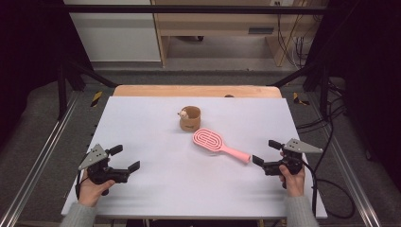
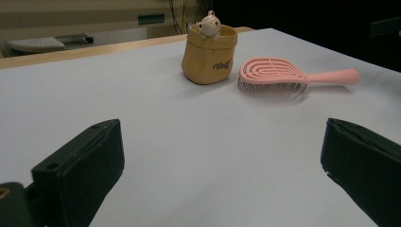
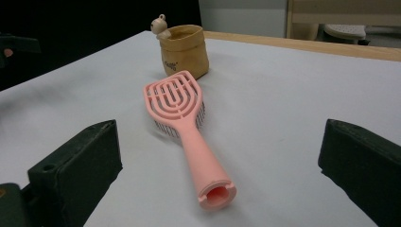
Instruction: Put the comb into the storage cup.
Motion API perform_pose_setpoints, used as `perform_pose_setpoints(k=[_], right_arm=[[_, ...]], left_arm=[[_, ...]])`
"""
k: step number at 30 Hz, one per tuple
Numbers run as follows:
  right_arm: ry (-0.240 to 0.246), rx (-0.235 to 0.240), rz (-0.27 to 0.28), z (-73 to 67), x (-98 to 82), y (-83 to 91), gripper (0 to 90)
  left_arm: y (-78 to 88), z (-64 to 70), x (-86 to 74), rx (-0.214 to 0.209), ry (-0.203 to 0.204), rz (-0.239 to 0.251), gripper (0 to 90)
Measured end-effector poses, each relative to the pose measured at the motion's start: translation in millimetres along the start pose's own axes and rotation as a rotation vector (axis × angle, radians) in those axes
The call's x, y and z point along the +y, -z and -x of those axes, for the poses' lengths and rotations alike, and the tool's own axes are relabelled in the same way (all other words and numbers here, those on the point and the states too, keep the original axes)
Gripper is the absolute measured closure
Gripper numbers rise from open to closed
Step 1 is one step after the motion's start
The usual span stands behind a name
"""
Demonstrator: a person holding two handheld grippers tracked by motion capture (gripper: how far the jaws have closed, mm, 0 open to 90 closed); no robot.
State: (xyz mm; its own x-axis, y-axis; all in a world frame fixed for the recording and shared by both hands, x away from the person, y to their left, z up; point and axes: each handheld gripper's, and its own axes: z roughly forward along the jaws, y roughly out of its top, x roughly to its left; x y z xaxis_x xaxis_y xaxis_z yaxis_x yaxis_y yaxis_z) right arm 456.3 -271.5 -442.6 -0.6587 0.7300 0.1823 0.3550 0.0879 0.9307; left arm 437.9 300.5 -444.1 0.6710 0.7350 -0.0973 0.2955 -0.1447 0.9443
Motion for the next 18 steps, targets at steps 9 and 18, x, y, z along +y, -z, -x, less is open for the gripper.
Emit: perform_pose_setpoints(k=[9, 18], right_arm=[[0.003, -0.003, -0.007, 0.7, 1.7, 1.5, 0.8], [0.031, 0.012, -0.030, -6.4, 8.5, -1.2, 0.5]], left_arm=[[0.0, 0.2, -0.9, -0.004, -0.004, -0.005, 0.3], [-1.4, 0.2, -1.1, -0.001, 0.002, -0.012, 0.3]])
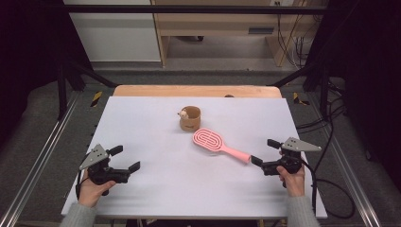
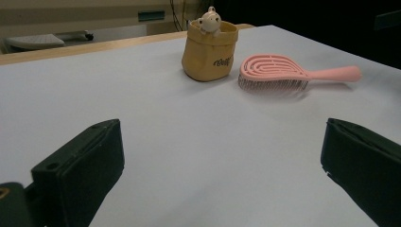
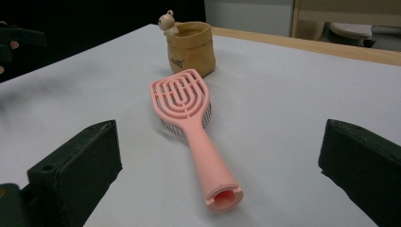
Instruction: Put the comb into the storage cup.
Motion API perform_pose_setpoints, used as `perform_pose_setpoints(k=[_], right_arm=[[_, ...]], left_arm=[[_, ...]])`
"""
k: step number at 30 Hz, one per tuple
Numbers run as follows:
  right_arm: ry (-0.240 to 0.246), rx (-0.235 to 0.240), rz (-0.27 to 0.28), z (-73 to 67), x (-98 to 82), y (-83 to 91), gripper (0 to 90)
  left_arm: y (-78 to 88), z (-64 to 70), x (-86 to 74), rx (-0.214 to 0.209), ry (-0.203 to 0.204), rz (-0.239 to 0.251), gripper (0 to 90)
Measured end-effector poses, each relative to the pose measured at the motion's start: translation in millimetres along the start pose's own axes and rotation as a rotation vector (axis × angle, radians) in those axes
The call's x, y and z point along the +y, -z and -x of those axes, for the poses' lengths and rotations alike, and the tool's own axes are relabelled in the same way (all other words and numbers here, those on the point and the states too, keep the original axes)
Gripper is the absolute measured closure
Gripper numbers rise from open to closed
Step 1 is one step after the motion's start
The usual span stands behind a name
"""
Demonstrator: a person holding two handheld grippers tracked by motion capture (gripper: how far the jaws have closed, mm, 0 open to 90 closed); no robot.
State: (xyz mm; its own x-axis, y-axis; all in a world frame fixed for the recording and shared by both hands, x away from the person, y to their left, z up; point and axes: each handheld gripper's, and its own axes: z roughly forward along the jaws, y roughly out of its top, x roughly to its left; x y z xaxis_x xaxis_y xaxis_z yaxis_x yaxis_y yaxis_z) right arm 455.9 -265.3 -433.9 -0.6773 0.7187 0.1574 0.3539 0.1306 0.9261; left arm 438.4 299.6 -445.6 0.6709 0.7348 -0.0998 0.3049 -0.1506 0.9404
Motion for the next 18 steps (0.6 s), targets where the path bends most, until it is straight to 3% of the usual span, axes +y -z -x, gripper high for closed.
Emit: perform_pose_setpoints(k=[8, 18], right_arm=[[0.024, 0.001, -0.052, -5.1, 4.8, -7.5, 0.5], [0.065, 0.037, -0.106, -12.6, 14.8, -18.7, 0.5]], left_arm=[[0.3, -0.1, 0.2, 0.001, 0.000, 0.001, 0.3], [-0.8, -0.1, -0.1, 0.001, -0.002, -0.004, 0.3]])
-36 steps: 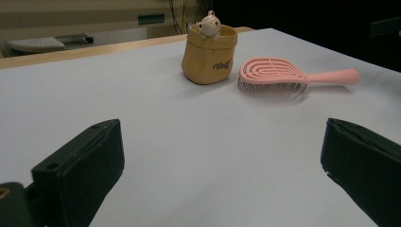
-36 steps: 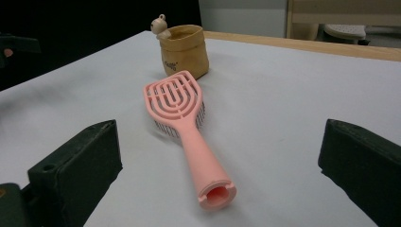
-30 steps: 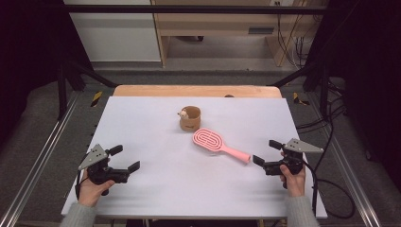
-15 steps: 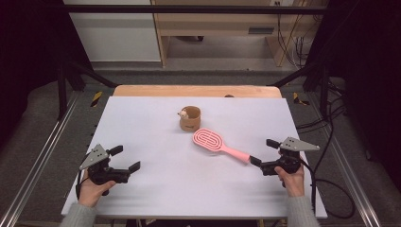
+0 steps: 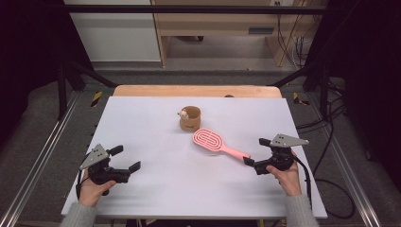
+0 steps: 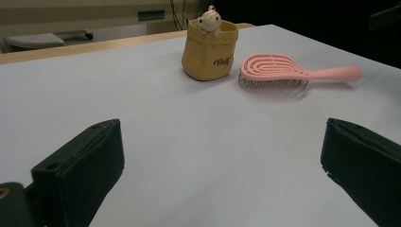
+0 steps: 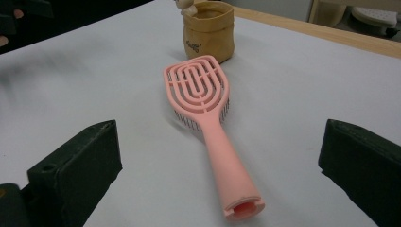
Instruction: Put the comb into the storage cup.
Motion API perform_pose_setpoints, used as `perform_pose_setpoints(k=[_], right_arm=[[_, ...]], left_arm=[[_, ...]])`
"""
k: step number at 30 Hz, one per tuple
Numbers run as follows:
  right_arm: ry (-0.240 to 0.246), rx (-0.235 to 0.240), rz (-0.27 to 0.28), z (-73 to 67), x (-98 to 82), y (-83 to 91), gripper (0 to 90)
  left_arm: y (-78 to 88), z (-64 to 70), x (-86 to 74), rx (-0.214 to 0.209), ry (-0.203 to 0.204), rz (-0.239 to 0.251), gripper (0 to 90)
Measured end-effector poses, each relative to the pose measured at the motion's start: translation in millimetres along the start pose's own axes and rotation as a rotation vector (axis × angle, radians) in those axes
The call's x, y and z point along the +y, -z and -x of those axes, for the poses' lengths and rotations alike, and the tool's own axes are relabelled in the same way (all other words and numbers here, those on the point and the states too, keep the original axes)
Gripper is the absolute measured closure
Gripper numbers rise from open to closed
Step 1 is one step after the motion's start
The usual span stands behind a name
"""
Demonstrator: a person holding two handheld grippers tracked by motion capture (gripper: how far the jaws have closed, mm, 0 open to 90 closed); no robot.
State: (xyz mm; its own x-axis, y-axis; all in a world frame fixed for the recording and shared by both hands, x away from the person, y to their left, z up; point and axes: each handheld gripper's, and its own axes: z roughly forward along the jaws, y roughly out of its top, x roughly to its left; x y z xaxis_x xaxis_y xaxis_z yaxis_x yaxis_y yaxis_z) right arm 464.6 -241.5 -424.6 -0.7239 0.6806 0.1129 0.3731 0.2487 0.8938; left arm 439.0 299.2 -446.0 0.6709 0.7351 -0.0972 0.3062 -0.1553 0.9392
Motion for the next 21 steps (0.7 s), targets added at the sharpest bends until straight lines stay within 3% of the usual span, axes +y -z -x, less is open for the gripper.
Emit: perform_pose_setpoints(k=[21], right_arm=[[0.065, 0.010, -0.052, -8.5, 21.3, -21.7, 0.5]], left_arm=[[-0.7, -0.9, -0.8, 0.006, 0.003, -0.004, 0.3]])
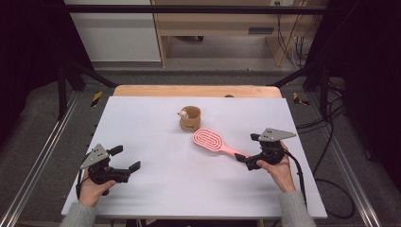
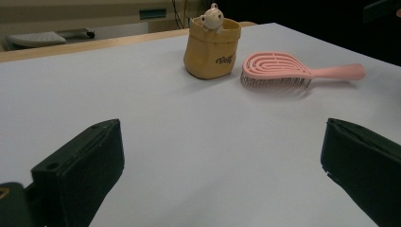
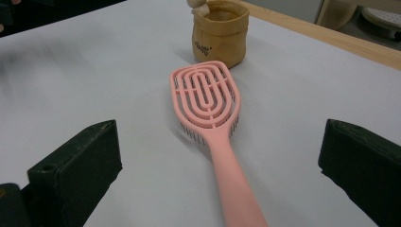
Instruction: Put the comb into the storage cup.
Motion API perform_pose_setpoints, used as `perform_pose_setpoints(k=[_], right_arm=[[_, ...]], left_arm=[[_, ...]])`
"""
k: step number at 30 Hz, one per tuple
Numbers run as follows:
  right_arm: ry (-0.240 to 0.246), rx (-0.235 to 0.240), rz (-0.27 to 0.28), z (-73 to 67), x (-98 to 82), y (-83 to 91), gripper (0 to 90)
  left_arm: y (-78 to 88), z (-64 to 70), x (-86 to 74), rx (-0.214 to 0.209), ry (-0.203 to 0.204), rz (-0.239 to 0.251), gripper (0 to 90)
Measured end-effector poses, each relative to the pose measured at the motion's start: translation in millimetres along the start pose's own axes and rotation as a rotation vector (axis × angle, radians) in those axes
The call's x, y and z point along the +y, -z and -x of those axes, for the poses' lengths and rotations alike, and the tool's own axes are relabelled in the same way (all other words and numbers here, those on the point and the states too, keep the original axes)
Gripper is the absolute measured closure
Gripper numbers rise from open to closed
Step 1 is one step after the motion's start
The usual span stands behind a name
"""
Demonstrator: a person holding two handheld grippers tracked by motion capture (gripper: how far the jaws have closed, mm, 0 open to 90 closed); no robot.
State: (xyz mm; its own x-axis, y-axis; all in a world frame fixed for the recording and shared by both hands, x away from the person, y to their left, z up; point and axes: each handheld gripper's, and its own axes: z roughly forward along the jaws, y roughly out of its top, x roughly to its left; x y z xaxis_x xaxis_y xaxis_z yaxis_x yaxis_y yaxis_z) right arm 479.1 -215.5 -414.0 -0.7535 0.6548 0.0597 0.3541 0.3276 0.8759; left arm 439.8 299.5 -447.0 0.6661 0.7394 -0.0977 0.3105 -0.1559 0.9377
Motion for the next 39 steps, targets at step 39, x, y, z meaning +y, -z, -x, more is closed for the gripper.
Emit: perform_pose_setpoints(k=[39], right_arm=[[0.130, -0.010, -0.264, -3.7, 31.1, -53.1, 0.8]], left_arm=[[-1.1, 0.3, -0.2, 0.001, 0.000, -0.007, 0.4]])
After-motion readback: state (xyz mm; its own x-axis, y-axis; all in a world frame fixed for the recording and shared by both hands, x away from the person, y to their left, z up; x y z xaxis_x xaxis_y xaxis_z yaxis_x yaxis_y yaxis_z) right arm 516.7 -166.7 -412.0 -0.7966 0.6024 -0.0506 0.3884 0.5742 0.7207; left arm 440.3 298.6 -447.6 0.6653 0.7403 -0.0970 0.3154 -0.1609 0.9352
